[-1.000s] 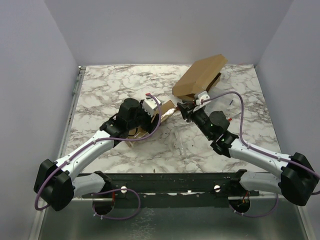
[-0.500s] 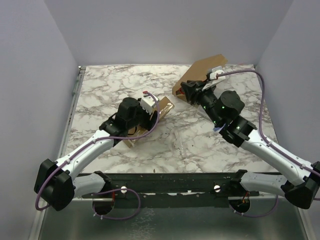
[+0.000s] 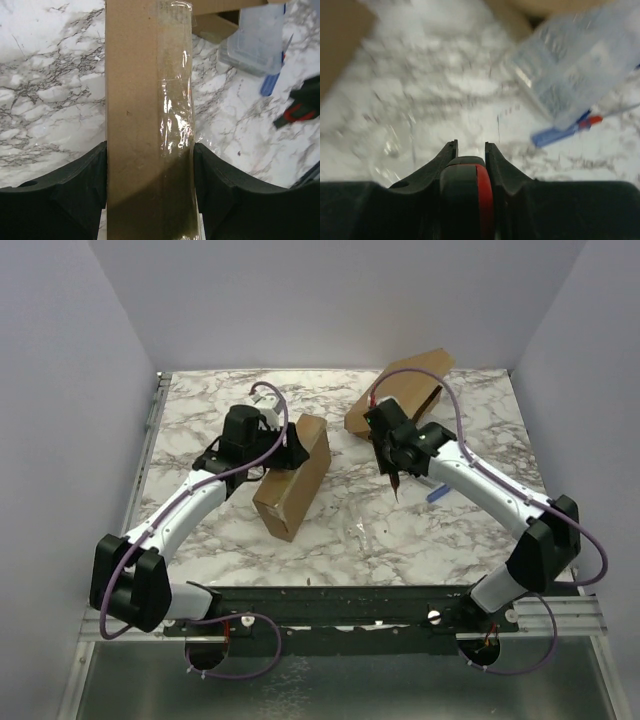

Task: Unpack the express box
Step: Adjust the express box at the center of the board.

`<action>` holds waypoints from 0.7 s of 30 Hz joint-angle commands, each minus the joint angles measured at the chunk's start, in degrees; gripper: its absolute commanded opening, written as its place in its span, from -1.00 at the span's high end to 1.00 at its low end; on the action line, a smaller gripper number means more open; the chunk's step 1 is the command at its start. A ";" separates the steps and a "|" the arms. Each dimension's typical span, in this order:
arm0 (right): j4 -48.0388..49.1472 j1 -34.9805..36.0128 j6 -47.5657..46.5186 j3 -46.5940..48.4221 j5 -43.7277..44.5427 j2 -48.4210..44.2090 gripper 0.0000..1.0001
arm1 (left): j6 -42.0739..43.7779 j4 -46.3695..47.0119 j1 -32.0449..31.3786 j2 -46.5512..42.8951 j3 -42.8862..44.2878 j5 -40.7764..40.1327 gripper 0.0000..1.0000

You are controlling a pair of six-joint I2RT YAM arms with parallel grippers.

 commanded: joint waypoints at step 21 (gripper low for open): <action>-9.28 -0.18 -0.61 -5.40 -3.98 15.11 -0.36 | -12.87 -2.93 14.14 -0.18 -8.74 0.07 -0.62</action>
